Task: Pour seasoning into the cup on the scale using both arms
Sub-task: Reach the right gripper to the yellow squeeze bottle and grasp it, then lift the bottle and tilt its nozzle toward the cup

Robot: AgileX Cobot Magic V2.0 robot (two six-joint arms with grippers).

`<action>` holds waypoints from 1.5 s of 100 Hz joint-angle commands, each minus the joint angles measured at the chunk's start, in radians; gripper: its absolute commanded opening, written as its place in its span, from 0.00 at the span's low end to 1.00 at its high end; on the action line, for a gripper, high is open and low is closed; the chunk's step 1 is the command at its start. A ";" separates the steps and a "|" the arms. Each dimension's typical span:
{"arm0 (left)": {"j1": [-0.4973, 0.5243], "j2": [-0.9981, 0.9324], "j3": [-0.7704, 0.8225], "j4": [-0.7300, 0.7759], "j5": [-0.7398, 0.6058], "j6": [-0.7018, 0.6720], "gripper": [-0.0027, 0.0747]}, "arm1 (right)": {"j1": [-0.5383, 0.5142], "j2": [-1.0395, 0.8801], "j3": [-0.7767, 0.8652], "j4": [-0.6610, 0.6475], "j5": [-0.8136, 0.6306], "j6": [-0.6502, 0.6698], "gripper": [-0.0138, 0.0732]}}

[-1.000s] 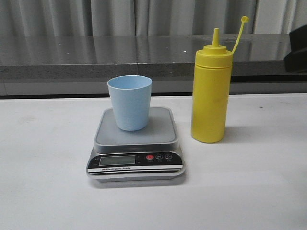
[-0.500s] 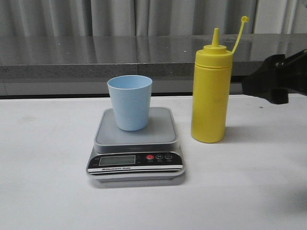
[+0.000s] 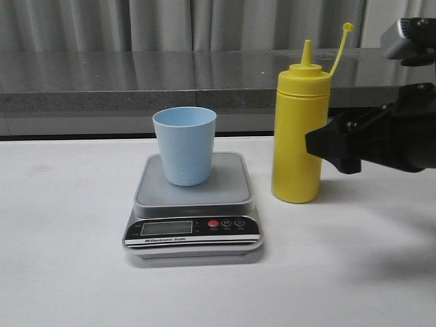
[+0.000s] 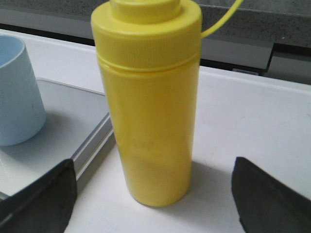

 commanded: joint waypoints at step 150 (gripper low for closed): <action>0.001 0.008 -0.027 -0.008 -0.077 -0.003 0.01 | 0.001 0.218 -0.272 -0.078 -0.151 0.000 0.45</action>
